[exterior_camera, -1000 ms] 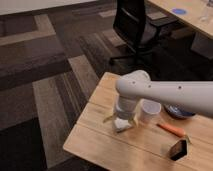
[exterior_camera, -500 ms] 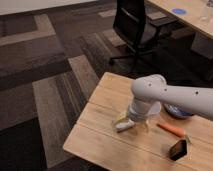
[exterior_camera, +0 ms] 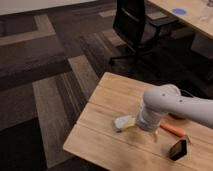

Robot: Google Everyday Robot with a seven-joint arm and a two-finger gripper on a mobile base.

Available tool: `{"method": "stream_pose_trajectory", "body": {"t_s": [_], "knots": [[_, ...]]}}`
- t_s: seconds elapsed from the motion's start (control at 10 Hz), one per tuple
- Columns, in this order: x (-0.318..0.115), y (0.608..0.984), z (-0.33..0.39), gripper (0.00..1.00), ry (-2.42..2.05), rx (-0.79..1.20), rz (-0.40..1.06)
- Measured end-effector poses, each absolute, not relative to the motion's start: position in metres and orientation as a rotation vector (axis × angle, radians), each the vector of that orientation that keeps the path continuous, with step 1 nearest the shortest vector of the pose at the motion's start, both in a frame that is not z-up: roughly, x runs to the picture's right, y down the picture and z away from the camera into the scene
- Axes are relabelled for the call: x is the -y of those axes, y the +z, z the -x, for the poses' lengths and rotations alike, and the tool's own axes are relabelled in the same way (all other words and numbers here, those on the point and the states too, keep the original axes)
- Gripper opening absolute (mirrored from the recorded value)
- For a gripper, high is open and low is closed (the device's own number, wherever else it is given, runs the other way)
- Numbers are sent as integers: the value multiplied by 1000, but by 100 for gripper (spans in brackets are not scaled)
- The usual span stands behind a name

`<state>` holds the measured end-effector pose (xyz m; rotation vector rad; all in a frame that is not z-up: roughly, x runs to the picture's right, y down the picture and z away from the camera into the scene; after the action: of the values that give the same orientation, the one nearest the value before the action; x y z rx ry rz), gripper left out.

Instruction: Knock the eraser over

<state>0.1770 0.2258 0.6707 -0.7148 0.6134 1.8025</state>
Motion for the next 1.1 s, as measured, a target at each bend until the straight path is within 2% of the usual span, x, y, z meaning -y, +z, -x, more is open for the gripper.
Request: {"method": "stream_pose_trajectory", "body": {"t_s": [0.4,0.7,1.1], "knots": [[-246,649,-258,80,1859,-643,637],[-255,627,-278,80,1889,-707,601],[-255,628,-278,80,1888,-707,602]]}}
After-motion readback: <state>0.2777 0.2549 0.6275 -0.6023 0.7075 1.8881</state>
